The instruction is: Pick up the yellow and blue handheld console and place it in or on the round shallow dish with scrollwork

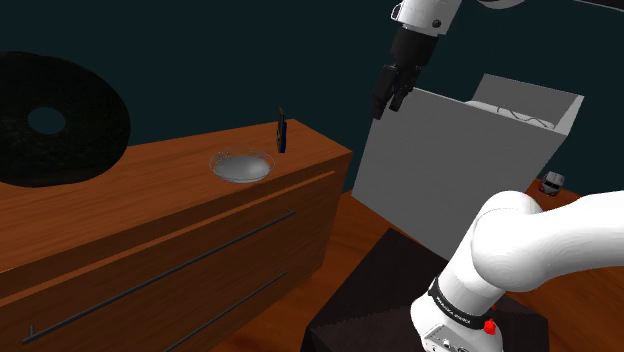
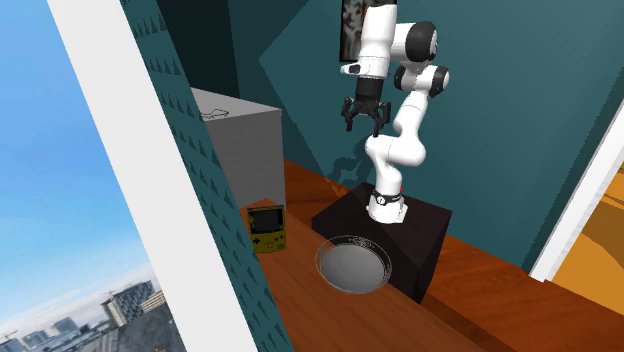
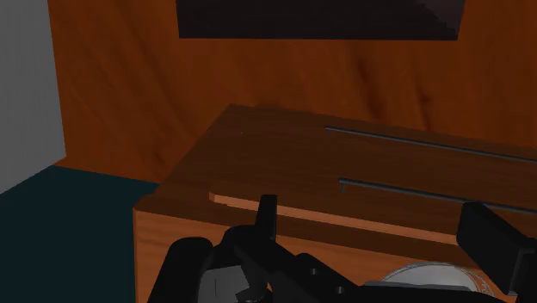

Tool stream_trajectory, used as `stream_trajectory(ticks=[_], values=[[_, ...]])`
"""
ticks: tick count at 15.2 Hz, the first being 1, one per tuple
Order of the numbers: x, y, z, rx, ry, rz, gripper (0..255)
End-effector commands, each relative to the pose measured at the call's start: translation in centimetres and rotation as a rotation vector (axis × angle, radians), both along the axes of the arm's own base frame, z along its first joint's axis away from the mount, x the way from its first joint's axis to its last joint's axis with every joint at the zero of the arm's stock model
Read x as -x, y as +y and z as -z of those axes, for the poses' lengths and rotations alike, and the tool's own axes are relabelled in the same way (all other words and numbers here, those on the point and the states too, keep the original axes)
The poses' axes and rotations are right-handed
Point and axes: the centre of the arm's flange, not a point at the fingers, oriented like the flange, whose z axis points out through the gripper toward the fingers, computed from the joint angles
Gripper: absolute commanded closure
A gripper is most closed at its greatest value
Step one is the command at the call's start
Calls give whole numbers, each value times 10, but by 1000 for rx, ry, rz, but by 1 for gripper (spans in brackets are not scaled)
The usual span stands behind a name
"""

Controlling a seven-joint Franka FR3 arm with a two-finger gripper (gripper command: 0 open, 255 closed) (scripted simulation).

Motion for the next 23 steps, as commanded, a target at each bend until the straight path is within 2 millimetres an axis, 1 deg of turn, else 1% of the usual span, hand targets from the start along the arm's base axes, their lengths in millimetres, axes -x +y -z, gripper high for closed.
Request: stream_trajectory(ticks=[1,12,23], values=[[0,0,0,0,0,0,0],[-144,-17,35,8,28,56,0],[-286,-43,74,16,56,112,0]])
